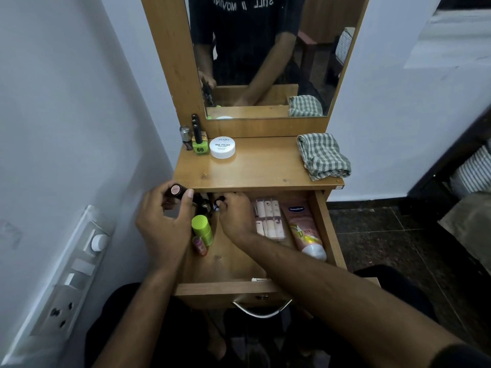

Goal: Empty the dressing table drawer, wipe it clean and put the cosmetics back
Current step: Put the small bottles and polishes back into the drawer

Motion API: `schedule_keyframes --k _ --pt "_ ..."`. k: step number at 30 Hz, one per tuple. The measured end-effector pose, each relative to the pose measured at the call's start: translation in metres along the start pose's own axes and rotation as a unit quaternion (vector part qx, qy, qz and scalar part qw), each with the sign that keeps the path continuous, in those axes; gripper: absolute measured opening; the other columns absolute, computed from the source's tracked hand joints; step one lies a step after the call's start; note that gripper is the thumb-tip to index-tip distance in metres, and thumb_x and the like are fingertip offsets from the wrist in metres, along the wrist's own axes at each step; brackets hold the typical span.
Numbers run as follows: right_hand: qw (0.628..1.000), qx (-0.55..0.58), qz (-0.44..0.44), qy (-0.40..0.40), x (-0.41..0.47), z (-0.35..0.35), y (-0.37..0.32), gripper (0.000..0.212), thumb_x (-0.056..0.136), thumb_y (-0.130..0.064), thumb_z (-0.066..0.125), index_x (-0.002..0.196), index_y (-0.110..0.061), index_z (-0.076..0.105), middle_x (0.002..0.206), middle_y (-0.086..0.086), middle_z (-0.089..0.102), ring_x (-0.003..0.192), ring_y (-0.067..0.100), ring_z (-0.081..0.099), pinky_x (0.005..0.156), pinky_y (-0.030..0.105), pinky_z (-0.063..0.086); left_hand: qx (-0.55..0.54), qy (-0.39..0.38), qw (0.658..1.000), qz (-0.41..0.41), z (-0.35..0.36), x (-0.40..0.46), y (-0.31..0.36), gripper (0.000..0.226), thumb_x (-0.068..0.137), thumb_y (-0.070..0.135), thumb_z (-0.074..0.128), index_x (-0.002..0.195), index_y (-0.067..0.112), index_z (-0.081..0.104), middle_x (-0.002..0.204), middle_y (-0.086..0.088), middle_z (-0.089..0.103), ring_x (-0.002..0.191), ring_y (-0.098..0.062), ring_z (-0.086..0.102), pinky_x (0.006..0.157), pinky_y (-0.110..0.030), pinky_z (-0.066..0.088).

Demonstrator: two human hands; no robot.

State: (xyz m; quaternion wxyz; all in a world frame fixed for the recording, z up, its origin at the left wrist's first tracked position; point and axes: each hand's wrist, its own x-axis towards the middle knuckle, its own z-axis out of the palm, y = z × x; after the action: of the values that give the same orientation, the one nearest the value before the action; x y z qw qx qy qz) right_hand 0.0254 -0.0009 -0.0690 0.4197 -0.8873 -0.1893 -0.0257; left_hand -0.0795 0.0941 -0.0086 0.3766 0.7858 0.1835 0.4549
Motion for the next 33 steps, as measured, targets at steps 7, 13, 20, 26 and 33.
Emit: schedule_keyframes --k 7,13,20,26,33 --pt "0.998 0.016 0.046 -0.038 0.01 0.012 0.006 0.01 0.091 -0.014 0.065 0.097 -0.01 0.073 0.097 0.004 0.075 0.092 0.024 0.07 0.082 0.038 0.057 0.008 -0.016 1.0 0.009 0.004 -0.004 0.0 0.027 0.087 0.02 0.078 0.11 0.01 0.07 0.1 0.001 0.066 0.084 -0.015 0.063 0.077 -0.027 0.054" --pt "0.995 0.07 0.062 -0.029 0.012 0.014 0.011 0.01 0.087 -0.01 0.071 0.095 -0.013 0.075 0.093 0.001 0.076 0.089 0.018 0.071 0.082 0.032 0.057 0.028 -0.045 0.999 0.012 0.008 -0.006 0.001 0.029 0.085 0.018 0.08 0.111 0.008 0.071 0.101 0.0 0.067 0.087 -0.009 0.06 0.079 -0.004 0.042" --pt "0.987 0.117 0.107 -0.011 0.014 0.001 0.021 0.023 0.075 -0.005 0.072 0.067 -0.026 0.065 0.075 -0.006 0.071 0.075 0.01 0.068 0.069 0.025 0.052 0.03 -0.095 0.995 0.0 0.009 -0.007 -0.003 0.031 0.084 0.024 0.081 0.111 0.015 0.067 0.102 0.005 0.068 0.088 -0.003 0.063 0.077 -0.017 0.051" --pt "0.973 0.173 0.065 -0.137 -0.003 -0.045 0.022 0.024 0.076 -0.008 0.081 0.1 -0.011 0.078 0.088 0.0 0.074 0.075 0.006 0.063 0.073 0.014 0.05 0.017 -0.162 0.986 -0.021 0.013 -0.013 -0.002 0.027 0.085 0.027 0.081 0.105 0.026 0.064 0.095 0.014 0.068 0.049 -0.011 0.065 0.056 -0.015 0.05" --pt "0.976 0.146 -0.124 -0.102 -0.019 -0.051 0.012 0.059 0.068 -0.012 0.086 0.124 -0.02 0.07 0.101 -0.002 0.066 0.082 0.007 0.06 0.071 0.009 0.045 0.025 -0.198 0.98 -0.021 0.02 -0.013 -0.008 0.035 0.076 0.016 0.087 0.102 0.033 0.07 0.091 0.017 0.066 0.083 -0.001 0.067 0.073 -0.036 0.06"
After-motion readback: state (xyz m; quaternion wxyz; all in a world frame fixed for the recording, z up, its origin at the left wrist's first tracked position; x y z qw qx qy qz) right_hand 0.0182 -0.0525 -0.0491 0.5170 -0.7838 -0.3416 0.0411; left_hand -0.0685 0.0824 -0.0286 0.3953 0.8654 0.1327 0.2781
